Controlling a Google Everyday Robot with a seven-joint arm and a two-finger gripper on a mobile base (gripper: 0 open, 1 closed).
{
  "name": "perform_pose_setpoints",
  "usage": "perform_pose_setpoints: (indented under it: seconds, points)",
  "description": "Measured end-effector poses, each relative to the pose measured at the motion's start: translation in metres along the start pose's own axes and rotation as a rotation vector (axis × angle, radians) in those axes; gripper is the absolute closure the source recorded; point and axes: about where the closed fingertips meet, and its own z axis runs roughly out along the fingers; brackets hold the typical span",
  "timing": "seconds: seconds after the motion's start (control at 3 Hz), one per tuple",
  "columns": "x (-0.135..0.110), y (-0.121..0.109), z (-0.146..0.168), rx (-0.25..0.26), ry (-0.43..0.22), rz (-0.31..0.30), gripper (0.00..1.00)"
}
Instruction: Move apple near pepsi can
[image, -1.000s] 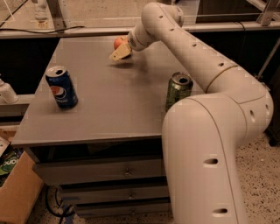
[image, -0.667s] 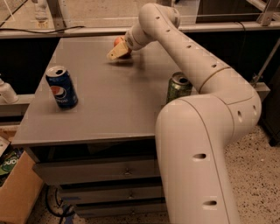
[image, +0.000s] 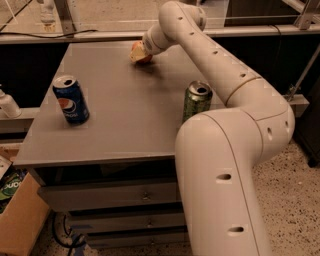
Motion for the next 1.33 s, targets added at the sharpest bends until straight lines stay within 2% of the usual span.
perform_pose_setpoints:
  seconds: [0.67,1.0,1.33]
  points:
    - [-0.004,-0.001,-0.039,-0.001,-0.005,-0.007,0.88]
    - [-0.002,0.015,-0.066,-0.057,-0.009,-0.028,1.0]
    - [0.004,0.043,-0.092,-0.134,-0.015,-0.049,1.0]
